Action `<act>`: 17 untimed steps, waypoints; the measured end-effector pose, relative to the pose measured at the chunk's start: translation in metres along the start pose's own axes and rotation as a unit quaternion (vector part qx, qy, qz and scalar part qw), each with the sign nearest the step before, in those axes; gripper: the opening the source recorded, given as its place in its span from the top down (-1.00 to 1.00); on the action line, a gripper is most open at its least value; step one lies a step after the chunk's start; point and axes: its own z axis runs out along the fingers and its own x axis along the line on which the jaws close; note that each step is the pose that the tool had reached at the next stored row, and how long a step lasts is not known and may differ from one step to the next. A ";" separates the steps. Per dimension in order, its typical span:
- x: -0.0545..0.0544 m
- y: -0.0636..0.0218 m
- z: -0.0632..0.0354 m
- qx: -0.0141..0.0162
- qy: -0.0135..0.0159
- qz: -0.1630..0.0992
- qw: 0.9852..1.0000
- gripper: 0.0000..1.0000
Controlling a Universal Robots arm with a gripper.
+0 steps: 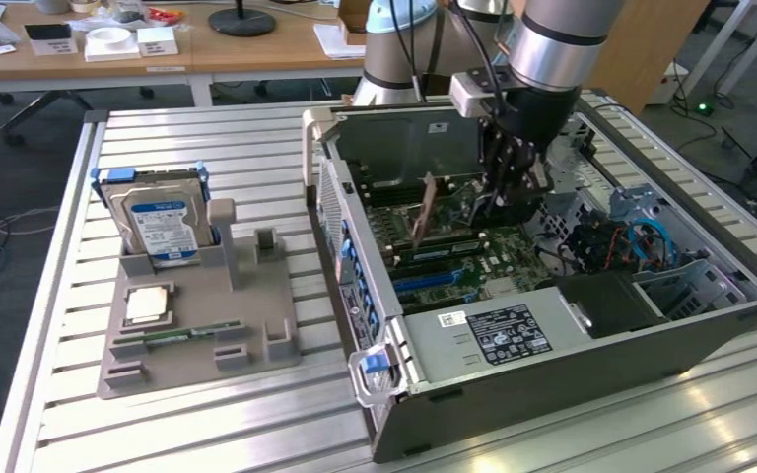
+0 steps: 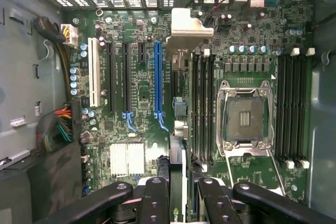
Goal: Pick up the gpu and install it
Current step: 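Insert the gpu into the slot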
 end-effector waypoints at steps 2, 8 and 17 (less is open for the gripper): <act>0.000 0.0010 0.0027 0.001 0.000 0.000 1.000 0.48; 0.000 0.0018 0.0058 0.001 0.000 0.000 1.000 0.48; 0.001 0.0041 0.0086 0.001 0.000 0.000 1.000 0.48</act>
